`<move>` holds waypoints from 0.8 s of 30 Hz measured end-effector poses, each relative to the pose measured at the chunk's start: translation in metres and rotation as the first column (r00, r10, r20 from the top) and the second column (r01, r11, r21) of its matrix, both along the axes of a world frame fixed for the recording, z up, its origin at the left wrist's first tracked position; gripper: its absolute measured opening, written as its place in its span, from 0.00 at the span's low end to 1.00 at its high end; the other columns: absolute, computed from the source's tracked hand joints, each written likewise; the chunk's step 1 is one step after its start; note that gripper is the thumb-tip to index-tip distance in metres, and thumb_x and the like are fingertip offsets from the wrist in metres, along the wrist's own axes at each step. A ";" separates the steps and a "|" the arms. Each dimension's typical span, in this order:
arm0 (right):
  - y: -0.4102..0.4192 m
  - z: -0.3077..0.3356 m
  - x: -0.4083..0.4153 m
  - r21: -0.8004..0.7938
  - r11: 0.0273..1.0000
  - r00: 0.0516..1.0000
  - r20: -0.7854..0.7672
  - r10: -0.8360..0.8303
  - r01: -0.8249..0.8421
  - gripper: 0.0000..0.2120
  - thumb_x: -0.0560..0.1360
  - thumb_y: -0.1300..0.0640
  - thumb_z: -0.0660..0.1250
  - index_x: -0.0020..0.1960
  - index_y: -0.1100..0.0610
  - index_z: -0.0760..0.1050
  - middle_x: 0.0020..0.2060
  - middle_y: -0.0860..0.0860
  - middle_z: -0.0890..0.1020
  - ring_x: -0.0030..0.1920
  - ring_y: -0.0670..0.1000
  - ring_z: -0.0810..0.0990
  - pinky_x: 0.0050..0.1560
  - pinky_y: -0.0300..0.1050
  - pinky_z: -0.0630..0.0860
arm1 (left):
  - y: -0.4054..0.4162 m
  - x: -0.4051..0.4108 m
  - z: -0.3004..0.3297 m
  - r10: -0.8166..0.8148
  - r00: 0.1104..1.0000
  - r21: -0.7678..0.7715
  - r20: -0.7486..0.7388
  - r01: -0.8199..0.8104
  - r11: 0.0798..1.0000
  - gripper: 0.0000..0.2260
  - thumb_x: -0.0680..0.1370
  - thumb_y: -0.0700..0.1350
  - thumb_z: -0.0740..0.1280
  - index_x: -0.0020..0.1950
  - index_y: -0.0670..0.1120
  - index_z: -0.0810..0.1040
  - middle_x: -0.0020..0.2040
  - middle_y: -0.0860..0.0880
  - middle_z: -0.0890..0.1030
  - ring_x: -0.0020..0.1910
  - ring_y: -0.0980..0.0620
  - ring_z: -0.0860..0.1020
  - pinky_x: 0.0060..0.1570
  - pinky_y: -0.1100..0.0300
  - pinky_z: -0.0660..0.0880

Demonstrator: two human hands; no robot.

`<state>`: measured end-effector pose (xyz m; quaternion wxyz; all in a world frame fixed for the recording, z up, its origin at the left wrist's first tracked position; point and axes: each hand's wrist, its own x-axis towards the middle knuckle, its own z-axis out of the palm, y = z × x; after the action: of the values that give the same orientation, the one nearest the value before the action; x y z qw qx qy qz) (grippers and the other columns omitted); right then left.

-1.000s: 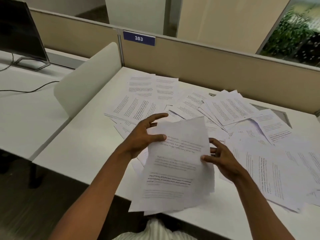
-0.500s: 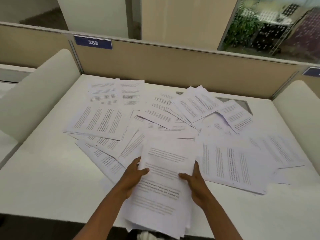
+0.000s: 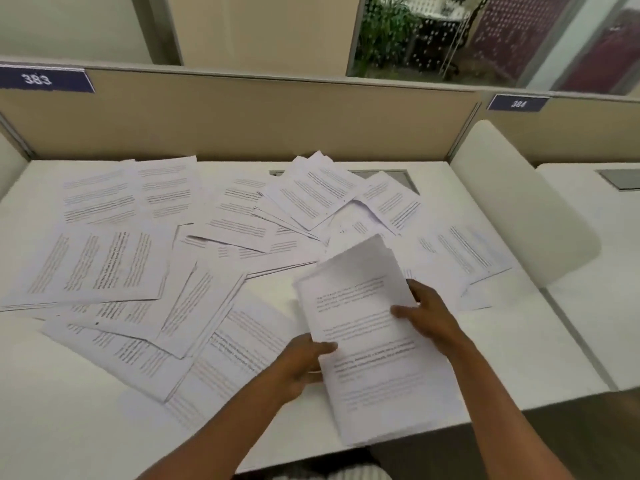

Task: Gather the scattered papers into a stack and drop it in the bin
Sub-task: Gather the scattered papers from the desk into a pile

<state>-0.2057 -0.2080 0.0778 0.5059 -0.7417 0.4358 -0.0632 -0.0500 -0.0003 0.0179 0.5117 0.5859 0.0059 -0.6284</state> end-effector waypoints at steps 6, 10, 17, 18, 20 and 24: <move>-0.118 0.021 0.071 -0.219 0.889 0.873 -0.384 0.299 -0.401 0.17 0.71 0.61 0.76 0.58 0.53 0.81 0.53 0.49 0.84 0.55 0.54 0.83 0.59 0.52 0.78 | -0.091 -0.051 0.009 0.301 0.915 0.108 -0.270 -0.282 0.953 0.20 0.76 0.43 0.75 0.65 0.43 0.74 0.52 0.42 0.81 0.54 0.43 0.80 0.65 0.49 0.74; -0.161 -0.006 0.121 -0.228 0.747 0.715 -0.553 0.429 -0.624 0.29 0.75 0.57 0.73 0.74 0.58 0.72 0.72 0.56 0.75 0.71 0.57 0.73 0.71 0.47 0.67 | -0.140 -0.065 0.019 0.458 0.856 0.166 -0.242 -0.428 0.888 0.30 0.74 0.46 0.75 0.73 0.41 0.71 0.64 0.39 0.78 0.55 0.42 0.78 0.57 0.52 0.75; -0.182 -0.067 0.144 -0.206 0.630 0.607 -0.595 0.526 -0.749 0.32 0.80 0.53 0.66 0.80 0.60 0.61 0.82 0.62 0.49 0.82 0.57 0.48 0.80 0.49 0.53 | -0.186 -0.074 0.013 0.731 0.665 0.245 -0.152 -0.692 0.679 0.37 0.70 0.43 0.77 0.76 0.43 0.64 0.72 0.37 0.73 0.70 0.35 0.72 0.72 0.41 0.69; -0.182 -0.071 0.144 -0.196 0.624 0.597 -0.596 0.537 -0.757 0.32 0.79 0.53 0.66 0.80 0.60 0.61 0.82 0.62 0.50 0.82 0.57 0.50 0.80 0.49 0.55 | -0.189 -0.076 0.012 0.770 0.622 0.243 -0.144 -0.732 0.636 0.38 0.69 0.41 0.76 0.77 0.43 0.65 0.72 0.37 0.74 0.70 0.34 0.73 0.71 0.39 0.70; -0.181 -0.076 0.143 -0.216 0.631 0.621 -0.570 0.538 -0.745 0.32 0.78 0.51 0.67 0.78 0.60 0.64 0.80 0.61 0.58 0.80 0.58 0.59 0.77 0.50 0.62 | -0.193 -0.079 0.011 0.838 0.533 0.245 -0.119 -0.802 0.545 0.40 0.69 0.39 0.76 0.78 0.45 0.62 0.73 0.37 0.73 0.70 0.34 0.73 0.70 0.36 0.71; -0.176 -0.077 0.135 -0.340 0.605 0.682 -0.510 0.524 -0.720 0.34 0.74 0.45 0.69 0.76 0.55 0.66 0.74 0.54 0.71 0.72 0.57 0.70 0.71 0.53 0.65 | -0.191 -0.084 0.009 0.907 0.416 0.256 -0.067 -0.871 0.419 0.45 0.71 0.39 0.75 0.80 0.54 0.53 0.73 0.38 0.69 0.69 0.35 0.73 0.72 0.39 0.70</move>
<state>-0.0704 -0.3835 0.0009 0.1881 -0.9520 0.1948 0.1428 -0.1341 -0.1915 0.0273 0.7083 0.4720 0.4234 -0.3104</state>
